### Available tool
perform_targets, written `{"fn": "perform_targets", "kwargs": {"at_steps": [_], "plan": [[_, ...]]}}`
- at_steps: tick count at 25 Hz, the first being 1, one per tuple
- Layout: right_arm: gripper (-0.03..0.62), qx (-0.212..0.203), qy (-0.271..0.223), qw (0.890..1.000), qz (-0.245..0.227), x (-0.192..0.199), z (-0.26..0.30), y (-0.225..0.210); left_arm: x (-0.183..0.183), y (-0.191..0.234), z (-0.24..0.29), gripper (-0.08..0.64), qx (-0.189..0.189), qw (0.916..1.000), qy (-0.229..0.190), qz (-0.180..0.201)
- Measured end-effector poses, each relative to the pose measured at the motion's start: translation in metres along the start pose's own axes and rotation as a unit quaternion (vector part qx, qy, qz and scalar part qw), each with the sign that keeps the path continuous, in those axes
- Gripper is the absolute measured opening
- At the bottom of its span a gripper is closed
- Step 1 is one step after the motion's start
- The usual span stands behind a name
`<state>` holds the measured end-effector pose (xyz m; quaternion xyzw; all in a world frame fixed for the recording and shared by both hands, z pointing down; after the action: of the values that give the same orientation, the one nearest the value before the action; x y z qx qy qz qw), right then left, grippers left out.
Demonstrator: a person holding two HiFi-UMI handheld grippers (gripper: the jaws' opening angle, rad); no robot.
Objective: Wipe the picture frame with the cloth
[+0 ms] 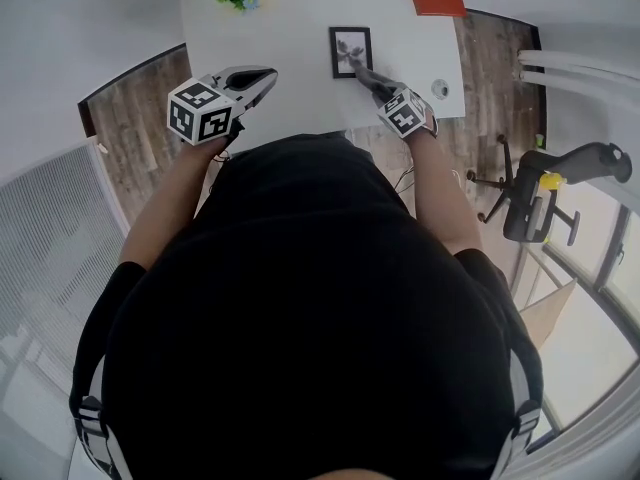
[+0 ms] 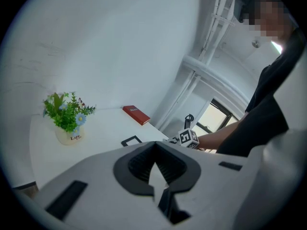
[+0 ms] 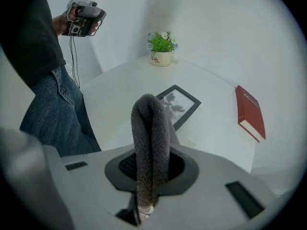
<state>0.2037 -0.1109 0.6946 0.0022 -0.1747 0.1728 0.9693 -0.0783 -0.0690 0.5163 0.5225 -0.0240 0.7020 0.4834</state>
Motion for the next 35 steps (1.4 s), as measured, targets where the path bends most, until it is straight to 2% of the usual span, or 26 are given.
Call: {"fn": "perform_targets", "kwargs": {"at_steps": [8, 11, 22, 27, 35], "plan": [[0.043, 0.032, -0.021, 0.999, 0.024, -0.001, -0.029, -0.005, -0.013, -0.002, -0.003, 0.009, 0.012, 0.9997, -0.004, 0.020], [0.043, 0.046, -0.039, 0.997, 0.047, -0.002, -0.042, -0.008, -0.018, -0.004, -0.003, 0.009, 0.017, 0.9994, -0.006, 0.029], [0.043, 0.095, -0.128, 0.980, 0.120, -0.023, -0.097, -0.015, -0.036, -0.004, -0.009, 0.009, 0.030, 0.9978, -0.014, 0.057], [0.043, 0.113, -0.151, 0.974, 0.127, -0.035, -0.115, -0.014, -0.044, -0.001, -0.013, 0.009, 0.034, 0.9971, -0.017, 0.065], [0.043, 0.134, -0.167, 0.970, 0.115, -0.051, -0.138, 0.001, -0.047, 0.006, -0.019, 0.009, 0.035, 0.9967, -0.020, 0.070]]}}
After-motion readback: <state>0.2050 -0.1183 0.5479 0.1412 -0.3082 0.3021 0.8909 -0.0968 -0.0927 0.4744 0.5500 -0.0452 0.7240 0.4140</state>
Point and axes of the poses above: the fingertips, and each gripper's own axes: z forward along the fingers, y to its left, x out of its underside, the point moved 4 cm from there along -z, backward along the fingers, and after that the axes turned 4 degrees about -x, right-handed, at the moved point
